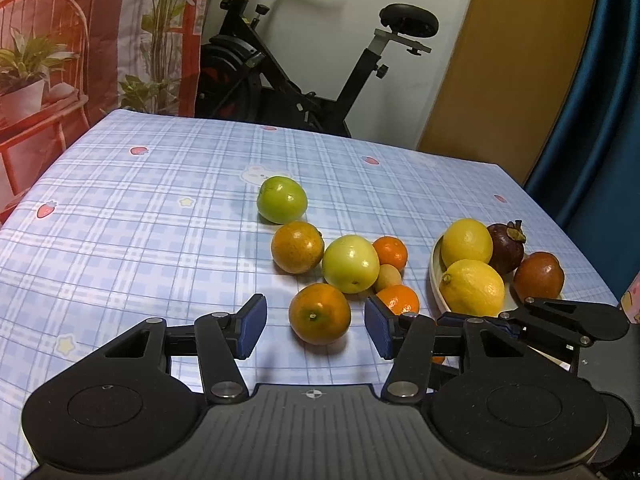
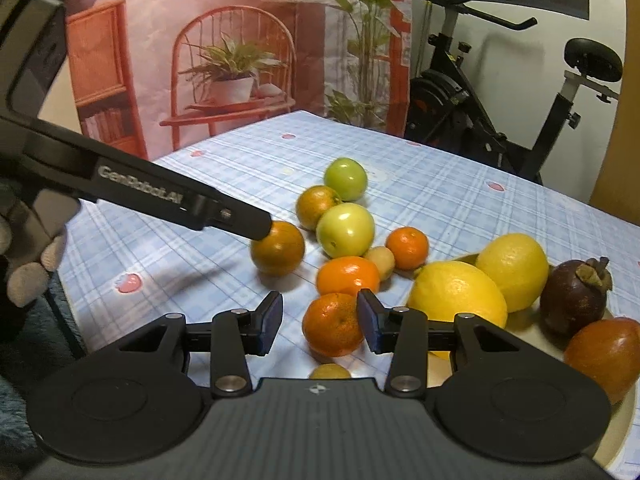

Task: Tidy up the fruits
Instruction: 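Lower the right gripper around the orange tangerine and close it, then carry the tangerine onto the cream plate and open the right gripper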

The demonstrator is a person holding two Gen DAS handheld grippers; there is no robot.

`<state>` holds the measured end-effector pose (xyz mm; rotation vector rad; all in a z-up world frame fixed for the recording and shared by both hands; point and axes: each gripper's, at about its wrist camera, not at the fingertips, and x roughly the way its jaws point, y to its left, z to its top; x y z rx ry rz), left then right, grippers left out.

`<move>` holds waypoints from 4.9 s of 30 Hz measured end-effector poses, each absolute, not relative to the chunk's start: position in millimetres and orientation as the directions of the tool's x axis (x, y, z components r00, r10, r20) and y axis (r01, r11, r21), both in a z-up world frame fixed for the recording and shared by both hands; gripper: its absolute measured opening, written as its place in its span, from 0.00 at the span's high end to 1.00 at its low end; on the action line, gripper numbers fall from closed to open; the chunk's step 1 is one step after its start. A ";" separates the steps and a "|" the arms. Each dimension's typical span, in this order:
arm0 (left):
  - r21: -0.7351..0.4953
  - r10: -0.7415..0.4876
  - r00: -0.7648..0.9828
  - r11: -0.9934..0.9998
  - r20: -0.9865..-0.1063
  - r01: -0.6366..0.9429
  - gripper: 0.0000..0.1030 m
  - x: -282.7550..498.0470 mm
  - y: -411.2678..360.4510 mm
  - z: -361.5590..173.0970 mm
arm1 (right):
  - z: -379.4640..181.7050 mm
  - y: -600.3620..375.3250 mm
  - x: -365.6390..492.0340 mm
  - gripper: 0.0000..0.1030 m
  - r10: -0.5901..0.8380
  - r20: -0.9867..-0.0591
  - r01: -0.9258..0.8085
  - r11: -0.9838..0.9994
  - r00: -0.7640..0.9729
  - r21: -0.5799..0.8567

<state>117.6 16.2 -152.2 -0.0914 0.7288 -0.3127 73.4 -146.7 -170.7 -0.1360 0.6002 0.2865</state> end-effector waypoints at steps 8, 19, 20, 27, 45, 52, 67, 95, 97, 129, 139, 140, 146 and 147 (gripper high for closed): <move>-0.194 -0.323 0.692 0.946 -0.645 0.260 0.45 118.1 15.0 -153.0 | -168.8 -143.0 67.8 0.57 0.260 -0.565 -0.338 0.941 0.783 -0.035; -0.204 -0.386 0.646 0.918 -0.659 0.341 0.45 115.2 0.2 -157.2 | -169.0 -138.2 63.8 0.57 0.281 -0.564 -0.367 0.930 0.776 -0.041; -0.204 -0.392 0.639 0.915 -0.662 0.349 0.45 115.2 -1.4 -158.0 | -168.9 -138.2 63.6 0.57 0.281 -0.564 -0.367 0.929 0.776 -0.042; -0.219 -0.424 0.589 0.895 -0.688 0.388 0.45 115.0 -9.1 -166.1 | -169.8 -137.7 65.0 0.57 0.281 -0.565 -0.372 0.927 0.776 -0.050; -0.200 -0.378 0.580 0.916 -0.722 0.348 0.43 118.3 -10.5 -174.0 | -173.9 -134.9 63.8 0.51 0.256 -0.571 -0.370 0.925 0.780 -0.090; -0.216 -0.377 0.595 0.921 -0.710 0.325 0.44 118.9 -5.8 -172.3 | -177.8 -134.9 67.7 0.50 0.211 -0.574 -0.346 0.928 0.791 -0.136; -0.250 -0.379 0.631 0.925 -0.677 0.288 0.45 121.2 1.9 -165.4 | -194.9 -126.8 80.6 0.57 0.078 -0.586 -0.322 0.889 0.806 -0.326; -0.105 -0.367 0.623 0.903 -0.691 0.416 0.57 193.0 -52.7 -128.3 | -132.2 -220.4 42.8 0.63 0.137 -0.361 -0.126 0.991 0.922 0.055; -0.073 -0.363 0.601 0.890 -0.712 0.450 0.57 201.8 -62.4 -136.9 | -128.5 -230.8 41.8 0.63 0.127 -0.351 -0.103 0.991 0.928 0.086; -0.067 -0.376 0.546 0.862 -0.749 0.502 0.64 220.8 -82.7 -161.5 | -155.7 -254.3 57.6 0.63 -0.021 -0.458 0.036 0.999 0.889 0.023; -0.085 -0.404 0.553 0.854 -0.729 0.513 0.64 210.6 -84.6 -150.0 | -170.6 -244.7 68.8 0.63 -0.066 -0.475 0.033 0.996 0.877 -0.078; -0.087 -0.406 0.553 0.854 -0.727 0.512 0.64 209.7 -84.1 -149.5 | -171.3 -244.6 68.9 0.63 -0.066 -0.477 0.034 0.996 0.876 -0.077; -0.104 -0.428 0.556 0.848 -0.713 0.520 0.64 205.6 -83.0 -141.1 | -170.8 -245.0 68.5 0.62 -0.064 -0.474 0.034 0.997 0.878 -0.071; -0.105 -0.434 0.557 0.845 -0.708 0.524 0.64 204.3 -83.6 -138.7 | -169.8 -245.7 66.9 0.62 -0.059 -0.465 0.034 0.998 0.883 -0.061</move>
